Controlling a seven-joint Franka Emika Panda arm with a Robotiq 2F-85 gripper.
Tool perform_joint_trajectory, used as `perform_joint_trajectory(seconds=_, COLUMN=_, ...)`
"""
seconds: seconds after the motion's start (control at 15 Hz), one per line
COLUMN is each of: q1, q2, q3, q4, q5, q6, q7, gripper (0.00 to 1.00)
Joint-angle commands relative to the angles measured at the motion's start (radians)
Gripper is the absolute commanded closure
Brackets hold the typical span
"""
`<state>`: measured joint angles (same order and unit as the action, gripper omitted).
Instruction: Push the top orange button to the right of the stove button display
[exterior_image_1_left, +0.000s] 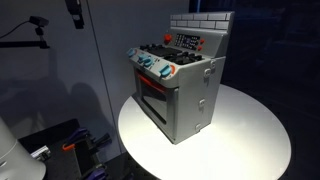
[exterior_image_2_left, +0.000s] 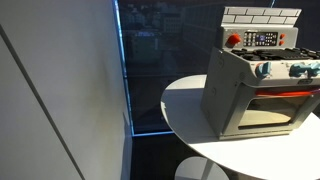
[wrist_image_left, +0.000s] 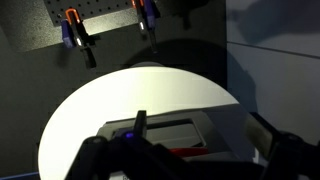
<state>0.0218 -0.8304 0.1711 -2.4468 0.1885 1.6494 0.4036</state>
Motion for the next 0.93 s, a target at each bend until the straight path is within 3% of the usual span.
perform_joint_trajectory(seconds=0.0, q1=-0.028, q2=0.068, q3=0.008, q4=0.057, q5=-0.01, q6=0.005, q7=-0.005, gripper=0.0)
perform_joint_trajectory(seconds=0.87, q1=-0.1, q2=0.404, q3=-0.037, q4=0.36, q5=-0.156, q6=0.025, q7=0.022, gripper=0.0)
